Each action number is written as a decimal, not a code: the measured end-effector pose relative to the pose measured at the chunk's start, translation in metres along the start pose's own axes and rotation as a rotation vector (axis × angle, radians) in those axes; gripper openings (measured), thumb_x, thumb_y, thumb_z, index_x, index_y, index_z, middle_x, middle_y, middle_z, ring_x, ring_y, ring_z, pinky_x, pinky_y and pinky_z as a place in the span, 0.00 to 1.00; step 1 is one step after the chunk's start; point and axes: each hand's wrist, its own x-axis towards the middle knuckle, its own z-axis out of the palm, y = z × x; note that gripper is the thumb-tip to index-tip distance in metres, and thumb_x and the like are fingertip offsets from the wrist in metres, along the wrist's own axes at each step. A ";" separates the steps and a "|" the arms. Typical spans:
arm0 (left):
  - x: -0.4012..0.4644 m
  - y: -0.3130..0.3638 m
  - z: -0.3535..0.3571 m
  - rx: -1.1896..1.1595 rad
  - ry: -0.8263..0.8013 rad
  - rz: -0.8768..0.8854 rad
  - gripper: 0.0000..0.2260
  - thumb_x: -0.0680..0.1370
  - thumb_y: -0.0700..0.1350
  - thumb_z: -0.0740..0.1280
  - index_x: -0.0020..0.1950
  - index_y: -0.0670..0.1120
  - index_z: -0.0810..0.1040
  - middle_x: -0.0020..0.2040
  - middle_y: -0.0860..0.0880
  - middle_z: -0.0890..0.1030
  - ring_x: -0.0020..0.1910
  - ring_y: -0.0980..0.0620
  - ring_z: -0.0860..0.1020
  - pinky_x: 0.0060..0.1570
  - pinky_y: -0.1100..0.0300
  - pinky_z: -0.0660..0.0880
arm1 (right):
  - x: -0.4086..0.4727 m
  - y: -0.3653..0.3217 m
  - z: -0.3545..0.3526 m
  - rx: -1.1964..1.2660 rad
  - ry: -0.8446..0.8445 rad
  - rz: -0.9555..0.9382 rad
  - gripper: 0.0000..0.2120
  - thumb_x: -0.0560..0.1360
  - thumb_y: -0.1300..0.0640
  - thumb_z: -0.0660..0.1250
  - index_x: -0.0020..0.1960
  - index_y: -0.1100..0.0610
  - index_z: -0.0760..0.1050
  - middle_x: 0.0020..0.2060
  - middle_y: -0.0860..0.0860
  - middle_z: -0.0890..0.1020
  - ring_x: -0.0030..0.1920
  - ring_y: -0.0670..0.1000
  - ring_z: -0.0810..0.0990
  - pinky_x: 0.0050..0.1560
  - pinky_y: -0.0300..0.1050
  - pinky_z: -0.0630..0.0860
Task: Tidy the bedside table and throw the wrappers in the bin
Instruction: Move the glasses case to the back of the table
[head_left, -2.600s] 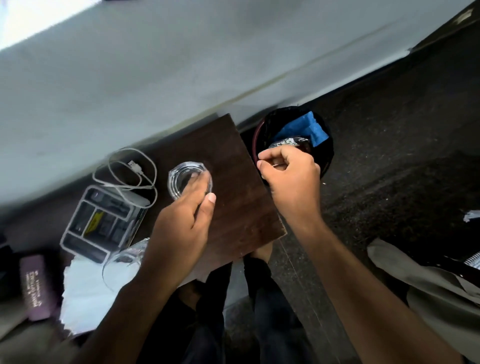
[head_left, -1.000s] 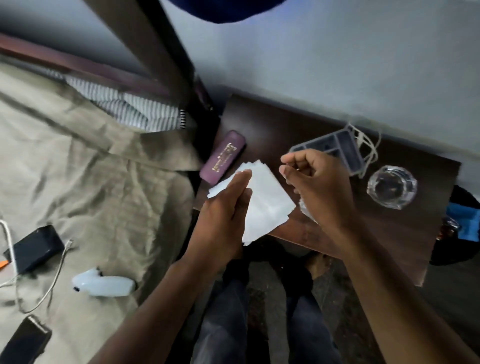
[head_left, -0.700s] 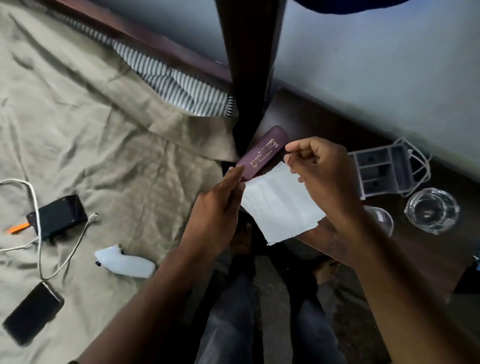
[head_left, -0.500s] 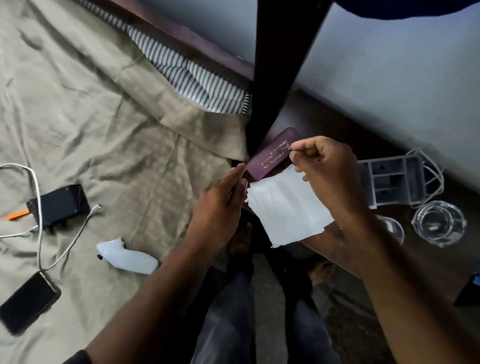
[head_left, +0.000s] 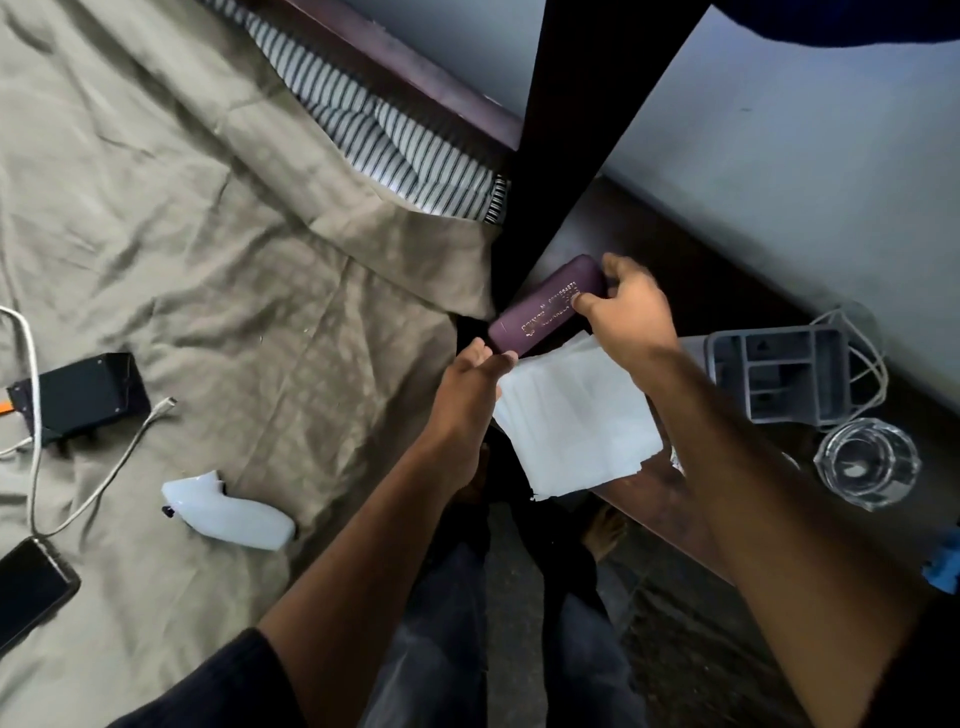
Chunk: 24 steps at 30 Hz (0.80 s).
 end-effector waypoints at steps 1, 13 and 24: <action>0.002 0.001 0.001 -0.007 -0.008 -0.008 0.31 0.80 0.44 0.66 0.81 0.43 0.59 0.80 0.49 0.64 0.76 0.53 0.66 0.77 0.54 0.62 | 0.000 0.000 0.001 -0.009 -0.016 -0.010 0.29 0.76 0.59 0.70 0.76 0.59 0.68 0.71 0.58 0.74 0.70 0.57 0.74 0.73 0.48 0.69; 0.014 0.031 0.027 -0.013 -0.058 -0.023 0.18 0.75 0.41 0.64 0.63 0.56 0.74 0.54 0.59 0.76 0.54 0.60 0.72 0.55 0.61 0.64 | -0.002 -0.001 -0.051 -0.019 -0.055 0.033 0.22 0.74 0.65 0.66 0.68 0.63 0.76 0.58 0.57 0.78 0.54 0.53 0.77 0.52 0.37 0.70; 0.043 0.095 0.100 0.367 -0.121 0.139 0.38 0.65 0.36 0.63 0.78 0.46 0.67 0.72 0.47 0.74 0.66 0.48 0.72 0.47 0.69 0.67 | 0.030 0.040 -0.121 0.554 0.001 0.332 0.29 0.57 0.64 0.61 0.56 0.75 0.75 0.46 0.60 0.75 0.46 0.59 0.78 0.42 0.46 0.84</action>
